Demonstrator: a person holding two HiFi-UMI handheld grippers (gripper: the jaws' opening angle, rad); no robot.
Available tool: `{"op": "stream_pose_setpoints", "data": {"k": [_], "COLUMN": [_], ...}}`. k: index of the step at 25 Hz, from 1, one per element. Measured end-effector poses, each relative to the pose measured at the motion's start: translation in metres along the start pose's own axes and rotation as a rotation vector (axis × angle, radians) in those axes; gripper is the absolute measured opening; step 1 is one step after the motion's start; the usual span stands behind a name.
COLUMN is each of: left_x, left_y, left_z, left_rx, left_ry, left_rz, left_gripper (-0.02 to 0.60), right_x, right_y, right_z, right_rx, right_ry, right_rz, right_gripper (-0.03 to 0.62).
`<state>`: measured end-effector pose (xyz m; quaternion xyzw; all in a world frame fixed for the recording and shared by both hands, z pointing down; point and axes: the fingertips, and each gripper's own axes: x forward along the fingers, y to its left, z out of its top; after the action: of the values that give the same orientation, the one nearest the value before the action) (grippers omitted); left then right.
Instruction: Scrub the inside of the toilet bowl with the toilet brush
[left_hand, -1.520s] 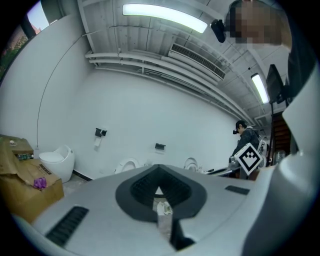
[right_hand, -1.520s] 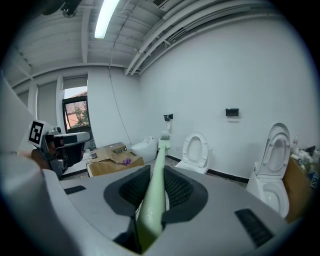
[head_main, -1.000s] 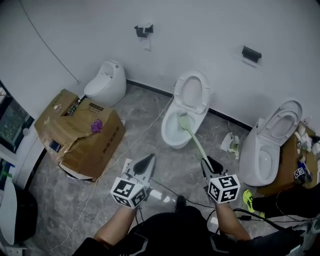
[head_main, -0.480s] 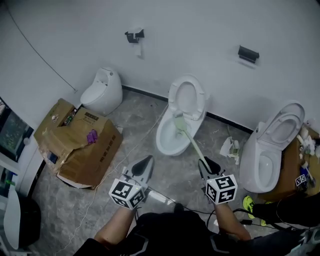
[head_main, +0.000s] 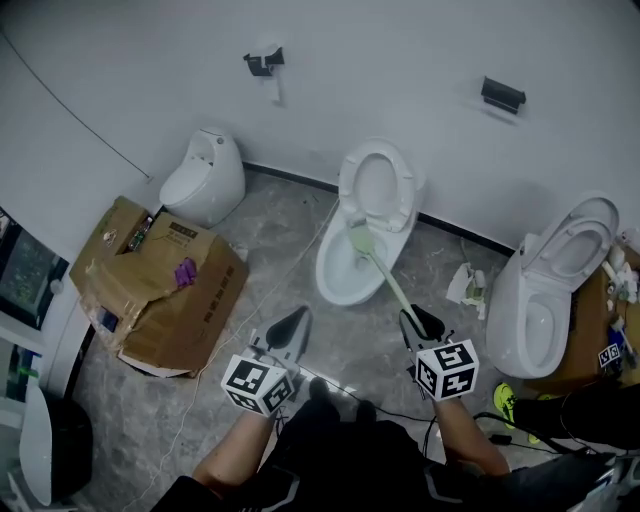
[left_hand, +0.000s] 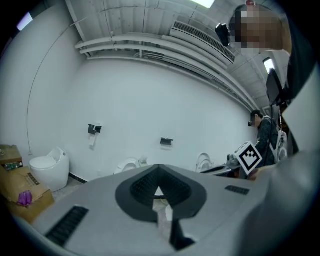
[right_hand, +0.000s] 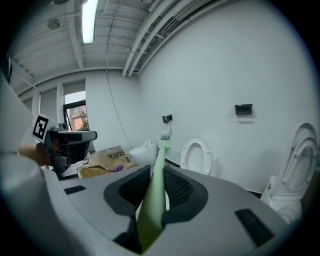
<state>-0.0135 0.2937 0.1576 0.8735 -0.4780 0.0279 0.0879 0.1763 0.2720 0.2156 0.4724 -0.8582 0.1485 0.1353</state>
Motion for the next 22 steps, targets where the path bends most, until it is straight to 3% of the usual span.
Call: {"op": "stream_pose_setpoints", "data": {"k": [22], "left_x": [0.049], "left_y": [0.142], "left_z": [0.016], "left_rx": [-0.011], "left_ry": [-0.02], "left_rz": [-0.126], "left_gripper": [0.008], "right_x": [0.116], "right_y": [0.028], "right_z": [0.04], "right_rx": [0.018], "right_ry": [0.03], "right_rz": [-0.147], "right_gripper": [0.092]}}
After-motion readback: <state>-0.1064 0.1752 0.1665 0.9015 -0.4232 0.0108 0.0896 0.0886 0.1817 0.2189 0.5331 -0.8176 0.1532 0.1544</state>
